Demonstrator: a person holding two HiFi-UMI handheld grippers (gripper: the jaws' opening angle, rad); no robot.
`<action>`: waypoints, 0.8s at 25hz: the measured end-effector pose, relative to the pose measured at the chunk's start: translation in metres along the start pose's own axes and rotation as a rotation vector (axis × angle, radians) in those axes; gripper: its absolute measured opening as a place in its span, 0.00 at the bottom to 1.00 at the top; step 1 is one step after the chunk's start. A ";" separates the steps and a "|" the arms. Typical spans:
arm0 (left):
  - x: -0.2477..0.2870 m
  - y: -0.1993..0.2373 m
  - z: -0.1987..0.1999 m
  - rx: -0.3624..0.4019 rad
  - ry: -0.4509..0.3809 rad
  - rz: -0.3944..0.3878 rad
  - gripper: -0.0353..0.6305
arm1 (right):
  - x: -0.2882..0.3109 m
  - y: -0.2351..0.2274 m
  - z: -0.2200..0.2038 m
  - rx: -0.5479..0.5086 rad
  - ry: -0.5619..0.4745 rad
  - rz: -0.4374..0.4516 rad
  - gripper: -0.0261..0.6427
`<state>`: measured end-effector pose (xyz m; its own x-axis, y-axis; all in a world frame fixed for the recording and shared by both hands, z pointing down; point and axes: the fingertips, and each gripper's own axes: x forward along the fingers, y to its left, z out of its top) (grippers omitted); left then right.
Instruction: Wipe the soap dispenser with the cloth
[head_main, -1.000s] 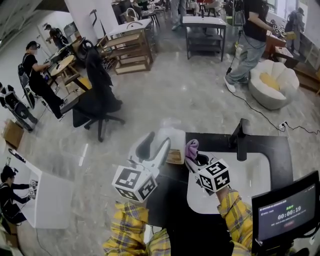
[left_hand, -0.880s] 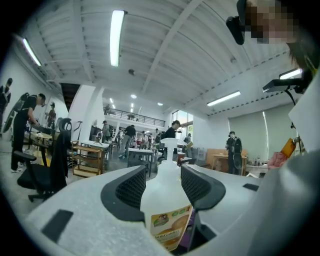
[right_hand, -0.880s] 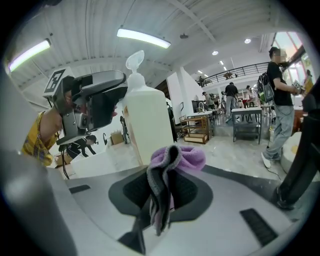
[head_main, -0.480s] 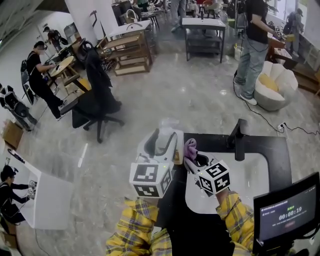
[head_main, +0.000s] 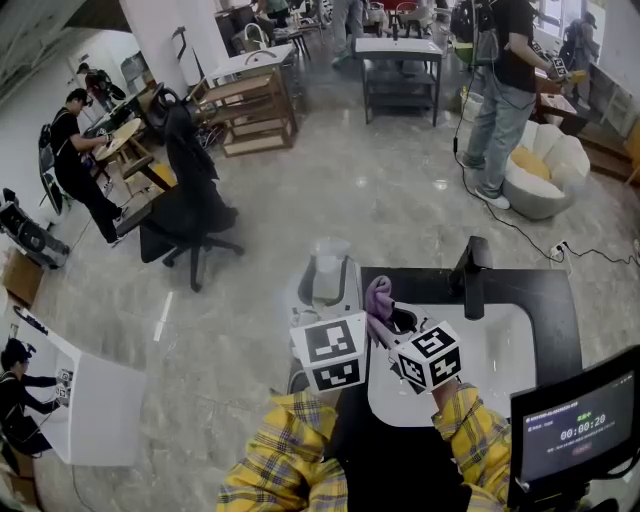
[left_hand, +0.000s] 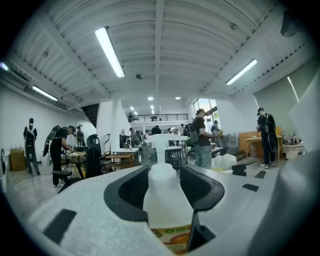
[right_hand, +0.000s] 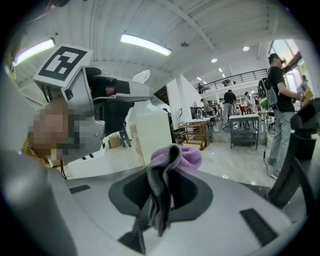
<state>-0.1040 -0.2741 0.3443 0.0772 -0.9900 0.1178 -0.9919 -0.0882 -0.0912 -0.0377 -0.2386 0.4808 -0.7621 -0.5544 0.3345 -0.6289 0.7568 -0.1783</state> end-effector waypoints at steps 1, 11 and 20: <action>0.000 0.001 0.000 -0.005 -0.001 0.004 0.31 | 0.000 0.000 0.000 -0.001 -0.001 0.000 0.16; -0.001 0.002 0.000 -0.039 -0.041 -0.153 0.29 | -0.002 0.004 0.009 -0.010 -0.019 0.006 0.16; -0.005 -0.003 -0.002 -0.071 -0.103 -0.465 0.29 | -0.007 0.004 0.014 -0.017 -0.031 -0.001 0.16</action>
<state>-0.1020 -0.2688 0.3455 0.5201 -0.8535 0.0309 -0.8541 -0.5199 0.0163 -0.0367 -0.2363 0.4647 -0.7660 -0.5655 0.3056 -0.6271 0.7618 -0.1623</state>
